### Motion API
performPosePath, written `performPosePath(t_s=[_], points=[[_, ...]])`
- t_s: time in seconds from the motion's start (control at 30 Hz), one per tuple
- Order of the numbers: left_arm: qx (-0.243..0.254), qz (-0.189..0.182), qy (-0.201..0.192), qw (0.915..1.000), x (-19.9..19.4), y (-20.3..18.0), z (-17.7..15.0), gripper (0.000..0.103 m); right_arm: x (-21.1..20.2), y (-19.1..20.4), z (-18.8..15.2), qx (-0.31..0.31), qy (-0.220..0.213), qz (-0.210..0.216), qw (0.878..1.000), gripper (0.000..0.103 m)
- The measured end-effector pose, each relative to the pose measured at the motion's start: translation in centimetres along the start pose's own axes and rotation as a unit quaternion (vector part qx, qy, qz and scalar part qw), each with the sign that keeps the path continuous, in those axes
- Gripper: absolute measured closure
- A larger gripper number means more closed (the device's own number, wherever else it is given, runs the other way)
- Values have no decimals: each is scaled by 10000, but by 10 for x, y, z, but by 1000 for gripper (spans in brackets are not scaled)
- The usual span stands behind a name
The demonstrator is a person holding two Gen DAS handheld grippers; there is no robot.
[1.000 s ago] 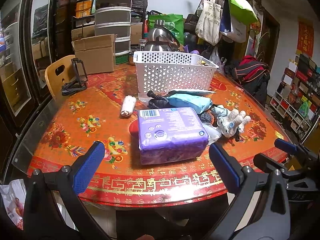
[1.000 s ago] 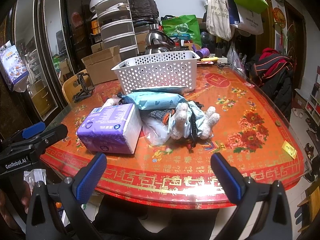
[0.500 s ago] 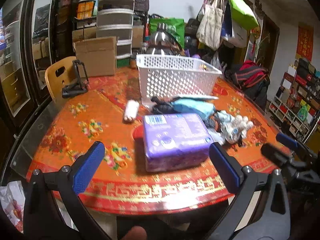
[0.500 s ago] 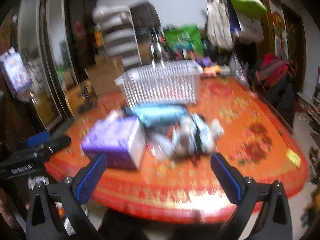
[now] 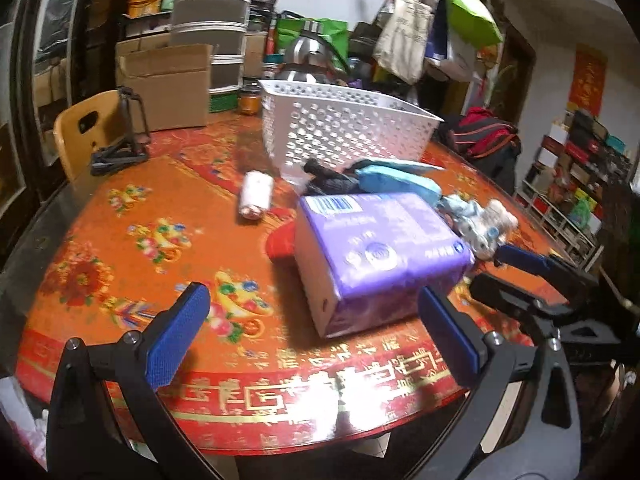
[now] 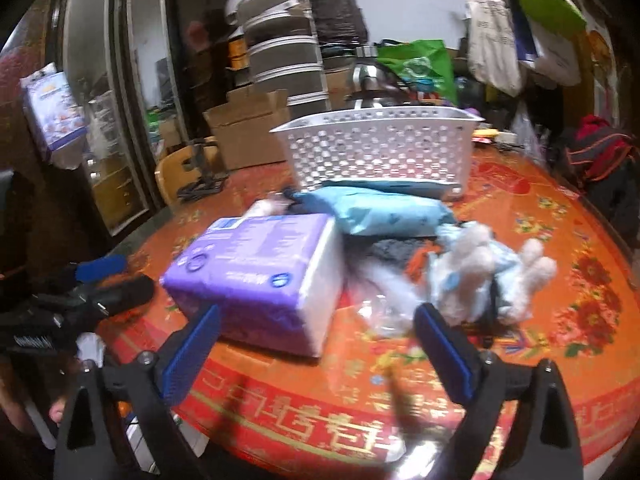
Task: Organize soft objects
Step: 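Reach to the purple tissue pack and grasp it with the right tool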
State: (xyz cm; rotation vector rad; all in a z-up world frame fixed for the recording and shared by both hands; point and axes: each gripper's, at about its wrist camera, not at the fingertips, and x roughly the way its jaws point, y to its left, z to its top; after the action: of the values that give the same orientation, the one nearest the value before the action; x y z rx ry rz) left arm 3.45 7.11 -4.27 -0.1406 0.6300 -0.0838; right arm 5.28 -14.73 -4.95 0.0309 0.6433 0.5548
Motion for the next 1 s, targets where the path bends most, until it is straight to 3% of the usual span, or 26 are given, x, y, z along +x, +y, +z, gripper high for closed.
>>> performPosePath(t_s=[0.1, 0.17, 0.43, 0.5, 0.6, 0.7, 1.0], points=[[100, -138, -66, 9998, 7, -3, -9, 20, 7, 3, 0, -167, 8, 57, 9998, 15], [162, -80, -85, 9998, 14, -6, -15, 31, 13, 2, 0, -170, 74, 197, 9996, 28], [389, -321, -23, 9987, 34, -15, -26, 38, 29, 3, -4, -270, 183, 469, 9984, 40], [423, -388, -29, 9983, 37, -17, -26, 44, 33, 4, -3, -322, 228, 576, 9976, 42], [463, -469, -31, 9978, 40, -19, -26, 61, 35, 7, -2, -364, 249, 732, 9963, 48], [446, -703, 102, 9965, 45, -19, -27, 62, 36, 9, 0, -466, 276, 722, 9959, 51], [585, -490, 52, 9971, 41, -28, -31, 64, 34, 16, 4, -568, 219, 633, 9961, 53]])
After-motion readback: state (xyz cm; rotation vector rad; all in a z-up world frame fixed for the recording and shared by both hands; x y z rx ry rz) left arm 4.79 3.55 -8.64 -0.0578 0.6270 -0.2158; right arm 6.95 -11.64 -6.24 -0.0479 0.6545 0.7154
